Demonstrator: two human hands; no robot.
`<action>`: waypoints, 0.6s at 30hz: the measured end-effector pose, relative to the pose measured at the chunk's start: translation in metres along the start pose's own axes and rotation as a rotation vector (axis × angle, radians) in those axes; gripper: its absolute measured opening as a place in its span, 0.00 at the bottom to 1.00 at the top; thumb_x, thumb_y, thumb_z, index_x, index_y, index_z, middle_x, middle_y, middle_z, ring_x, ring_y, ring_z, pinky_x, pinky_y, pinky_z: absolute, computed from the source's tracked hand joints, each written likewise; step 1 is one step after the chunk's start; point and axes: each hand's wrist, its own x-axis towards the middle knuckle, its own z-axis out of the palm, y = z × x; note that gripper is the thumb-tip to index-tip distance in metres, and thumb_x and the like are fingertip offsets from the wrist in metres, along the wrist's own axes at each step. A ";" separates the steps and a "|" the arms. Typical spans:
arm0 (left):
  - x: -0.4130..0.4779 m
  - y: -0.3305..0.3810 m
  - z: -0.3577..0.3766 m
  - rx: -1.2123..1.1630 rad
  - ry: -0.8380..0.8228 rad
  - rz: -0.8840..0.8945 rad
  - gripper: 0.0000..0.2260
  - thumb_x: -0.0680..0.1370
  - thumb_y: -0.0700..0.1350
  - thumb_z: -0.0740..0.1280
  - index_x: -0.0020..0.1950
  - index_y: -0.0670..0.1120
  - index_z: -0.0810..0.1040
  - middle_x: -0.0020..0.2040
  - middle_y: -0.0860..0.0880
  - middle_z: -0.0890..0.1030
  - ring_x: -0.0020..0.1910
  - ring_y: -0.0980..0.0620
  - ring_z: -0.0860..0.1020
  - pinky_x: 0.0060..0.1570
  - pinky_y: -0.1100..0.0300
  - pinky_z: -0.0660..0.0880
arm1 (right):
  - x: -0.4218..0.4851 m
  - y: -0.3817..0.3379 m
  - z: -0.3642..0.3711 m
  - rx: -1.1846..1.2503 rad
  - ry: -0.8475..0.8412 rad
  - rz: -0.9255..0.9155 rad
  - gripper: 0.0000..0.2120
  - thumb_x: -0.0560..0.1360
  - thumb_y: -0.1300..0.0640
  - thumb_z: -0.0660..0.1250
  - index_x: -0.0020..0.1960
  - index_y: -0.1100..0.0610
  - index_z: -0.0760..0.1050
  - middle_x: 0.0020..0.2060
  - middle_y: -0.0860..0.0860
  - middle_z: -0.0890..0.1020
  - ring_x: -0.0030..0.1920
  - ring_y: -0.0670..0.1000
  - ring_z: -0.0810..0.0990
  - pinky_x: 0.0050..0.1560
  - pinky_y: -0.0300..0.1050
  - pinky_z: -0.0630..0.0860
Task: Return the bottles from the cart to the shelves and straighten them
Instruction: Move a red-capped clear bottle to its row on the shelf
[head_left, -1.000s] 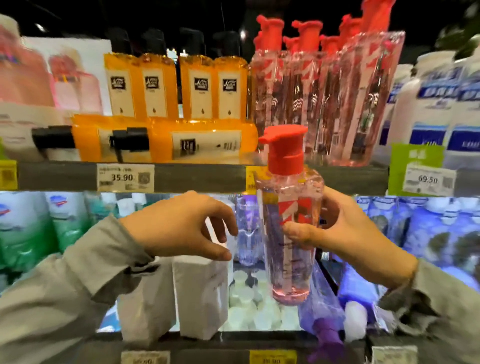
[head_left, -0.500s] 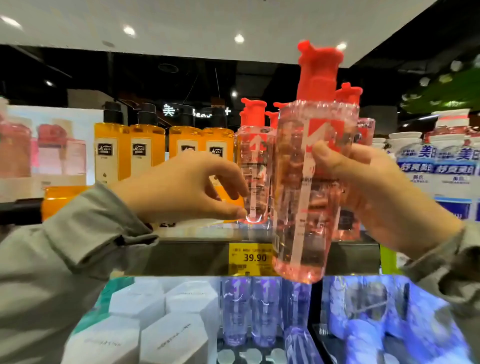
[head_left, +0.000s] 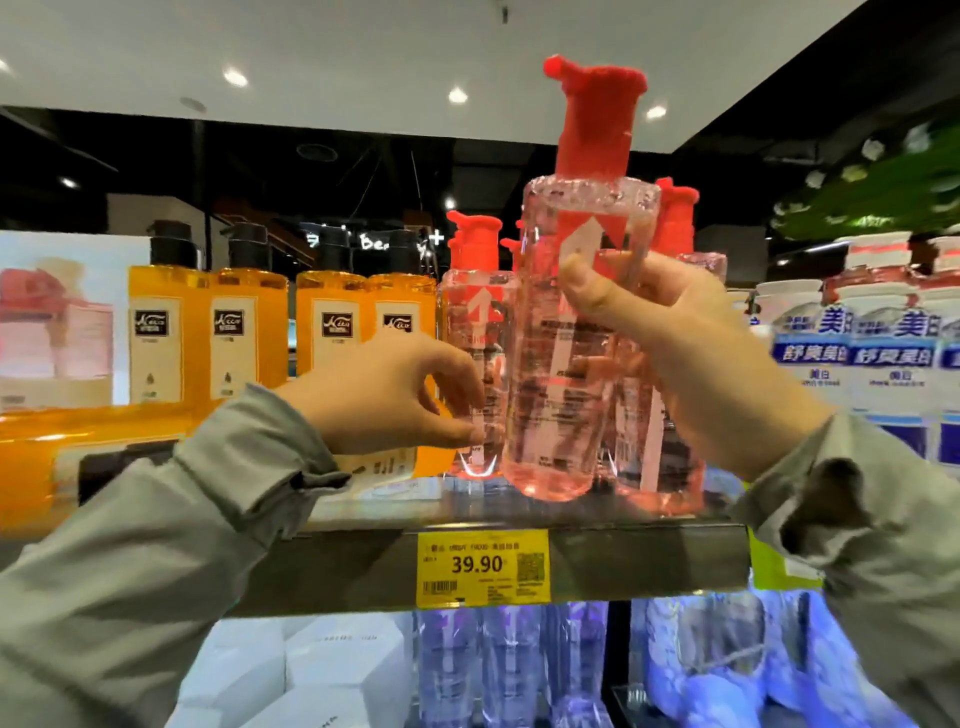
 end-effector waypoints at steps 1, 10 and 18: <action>0.002 -0.002 0.003 -0.002 -0.005 0.006 0.10 0.70 0.52 0.72 0.50 0.54 0.79 0.46 0.58 0.80 0.42 0.62 0.78 0.40 0.71 0.76 | 0.001 0.002 0.001 0.024 0.000 -0.001 0.19 0.66 0.46 0.69 0.52 0.54 0.78 0.42 0.44 0.85 0.45 0.42 0.83 0.48 0.44 0.79; 0.014 -0.031 0.033 -0.052 0.091 -0.008 0.06 0.71 0.50 0.73 0.46 0.55 0.80 0.41 0.58 0.81 0.38 0.63 0.79 0.43 0.62 0.78 | 0.002 0.030 0.006 -0.056 -0.022 -0.057 0.16 0.67 0.46 0.69 0.52 0.51 0.77 0.42 0.41 0.84 0.44 0.39 0.82 0.40 0.29 0.73; 0.007 -0.034 0.038 0.014 0.159 0.050 0.10 0.69 0.59 0.69 0.45 0.56 0.80 0.38 0.59 0.81 0.38 0.62 0.79 0.40 0.58 0.79 | 0.003 0.055 0.014 -0.264 0.100 -0.132 0.24 0.74 0.41 0.60 0.64 0.53 0.63 0.33 0.36 0.78 0.31 0.38 0.75 0.32 0.32 0.71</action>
